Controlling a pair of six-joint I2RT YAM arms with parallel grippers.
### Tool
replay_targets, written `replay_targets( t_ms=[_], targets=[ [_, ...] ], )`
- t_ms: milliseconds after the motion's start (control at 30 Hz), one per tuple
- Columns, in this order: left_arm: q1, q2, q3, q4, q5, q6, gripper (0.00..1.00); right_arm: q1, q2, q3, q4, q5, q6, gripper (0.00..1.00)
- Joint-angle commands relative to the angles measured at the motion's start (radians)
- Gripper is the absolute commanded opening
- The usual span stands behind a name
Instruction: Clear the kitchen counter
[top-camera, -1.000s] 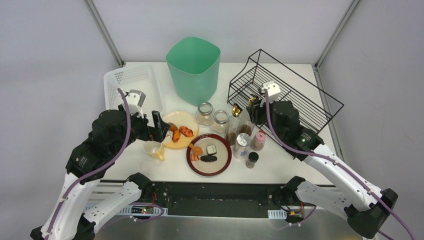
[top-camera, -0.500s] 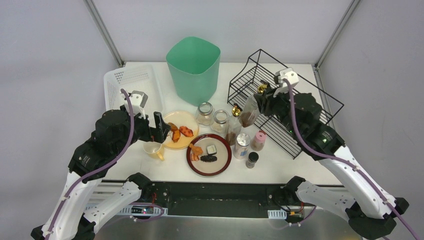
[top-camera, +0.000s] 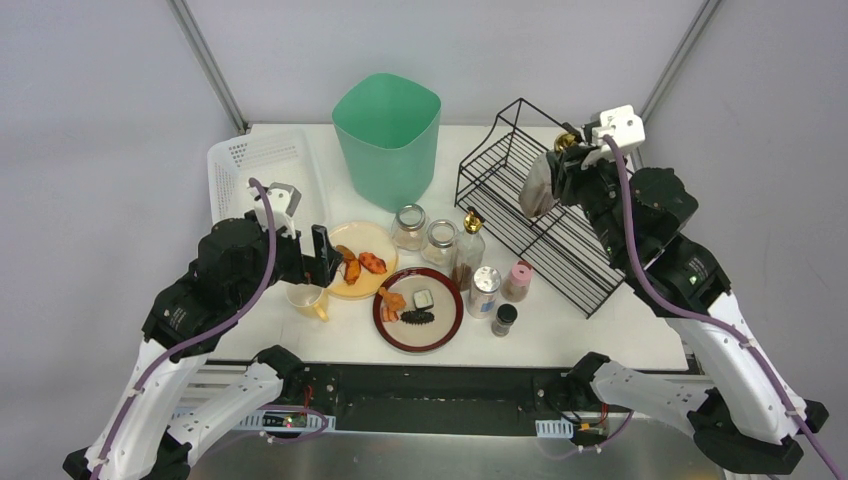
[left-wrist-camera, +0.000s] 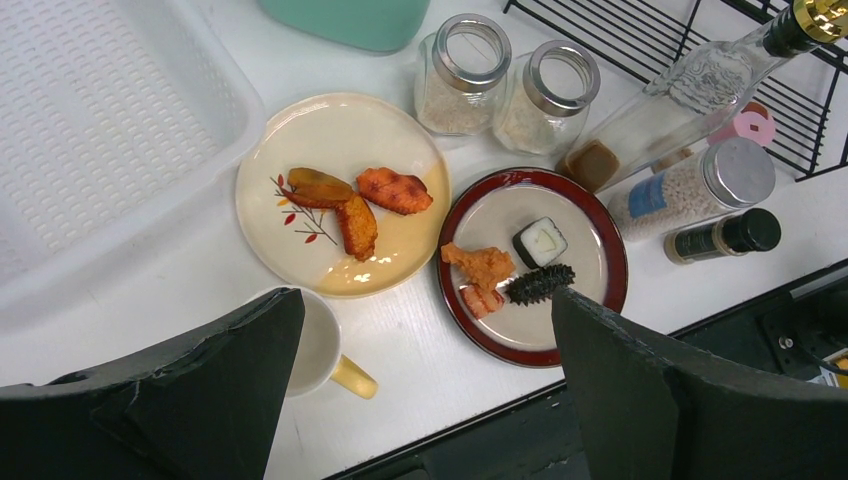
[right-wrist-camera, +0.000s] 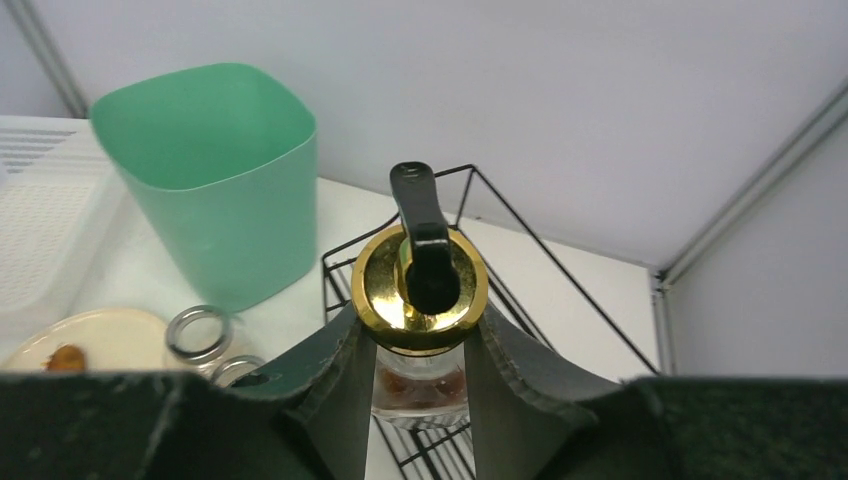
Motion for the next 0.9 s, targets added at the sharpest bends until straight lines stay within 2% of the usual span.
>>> replay_targets(
  t_ms=[0, 333, 600, 867],
  targets=[
    [0.002, 0.006, -0.02, 0.038, 0.008, 0.018, 1.0, 0.002, 0.033, 0.131, 0.166, 0.174, -0.139, 0.0],
    [0.002, 0.006, -0.06, 0.079, 0.05, 0.008, 1.0, -0.035, 0.153, 0.291, 0.287, 0.435, -0.191, 0.0],
    [0.002, 0.024, -0.055, 0.092, 0.101, 0.009, 1.0, -0.151, 0.213, 0.393, 0.289, 0.55, -0.093, 0.0],
    [0.002, 0.031, -0.075, 0.113, 0.118, 0.001, 1.0, -0.251, 0.235, 0.378, 0.293, 0.639, -0.005, 0.0]
  ],
)
